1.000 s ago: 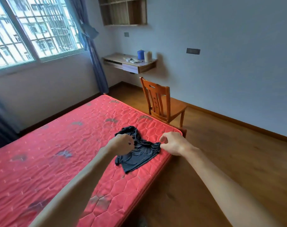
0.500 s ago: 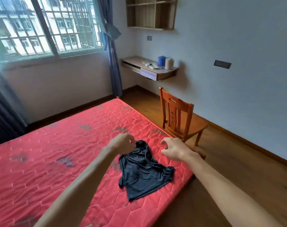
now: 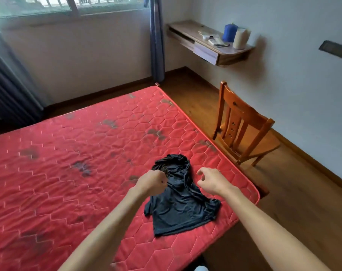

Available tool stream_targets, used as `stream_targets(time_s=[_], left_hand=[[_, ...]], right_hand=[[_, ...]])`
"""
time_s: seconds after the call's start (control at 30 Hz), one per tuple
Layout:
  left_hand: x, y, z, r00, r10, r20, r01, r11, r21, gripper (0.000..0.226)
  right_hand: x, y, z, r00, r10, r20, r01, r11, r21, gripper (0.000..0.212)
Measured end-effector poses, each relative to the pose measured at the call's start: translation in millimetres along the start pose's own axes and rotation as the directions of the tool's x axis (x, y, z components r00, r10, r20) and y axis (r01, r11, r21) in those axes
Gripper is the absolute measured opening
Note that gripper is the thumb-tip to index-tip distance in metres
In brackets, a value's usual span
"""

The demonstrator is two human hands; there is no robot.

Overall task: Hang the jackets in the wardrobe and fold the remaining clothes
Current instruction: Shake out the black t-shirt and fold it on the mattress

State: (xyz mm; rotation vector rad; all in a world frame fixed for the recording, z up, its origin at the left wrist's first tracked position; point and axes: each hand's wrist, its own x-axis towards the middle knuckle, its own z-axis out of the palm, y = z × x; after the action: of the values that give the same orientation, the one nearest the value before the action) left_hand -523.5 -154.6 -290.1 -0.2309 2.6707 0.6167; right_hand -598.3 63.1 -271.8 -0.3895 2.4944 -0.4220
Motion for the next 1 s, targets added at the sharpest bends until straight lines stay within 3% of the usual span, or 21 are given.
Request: stream_targets(time_s=[0.27,0.6,0.7,0.8,0.9,1.0], left_hand=[[106,-19,50,0.963,-0.258,0.079,0.268,0.948,-0.173,0.026],[282,-71,132,0.911,-0.411,0.035,0.393,0.840,-0.375,0.028],[340,-102,173,0.896,-0.441,-0.047,0.393,0.839,-0.376,0.028],[390,-131,210,0.880,-0.453,-0.141,0.385,0.856,-0.344,0.032],[428,-155,237,0.882,-0.407,-0.236,0.347,0.902,-0.258,0.054],[446,-173,254,0.911,-0.376,-0.170,0.359,0.925,-0.121,0.068]], right_hand=[[143,57,23,0.972,0.106,0.210,-0.113,0.993,0.024,0.035],[337,87,91,0.947,0.200,0.252,-0.224,0.972,0.071,0.027],[406,83,124,0.955,0.211,0.211,-0.249,0.953,0.174,0.029],[461,82,160,0.974,0.168,0.149,-0.191,0.969,0.157,0.045],[490,89,191,0.986,0.148,0.078,-0.158,0.978,0.137,0.063],[499,100,209,0.984,0.170,0.060,-0.174,0.981,0.089,0.064]])
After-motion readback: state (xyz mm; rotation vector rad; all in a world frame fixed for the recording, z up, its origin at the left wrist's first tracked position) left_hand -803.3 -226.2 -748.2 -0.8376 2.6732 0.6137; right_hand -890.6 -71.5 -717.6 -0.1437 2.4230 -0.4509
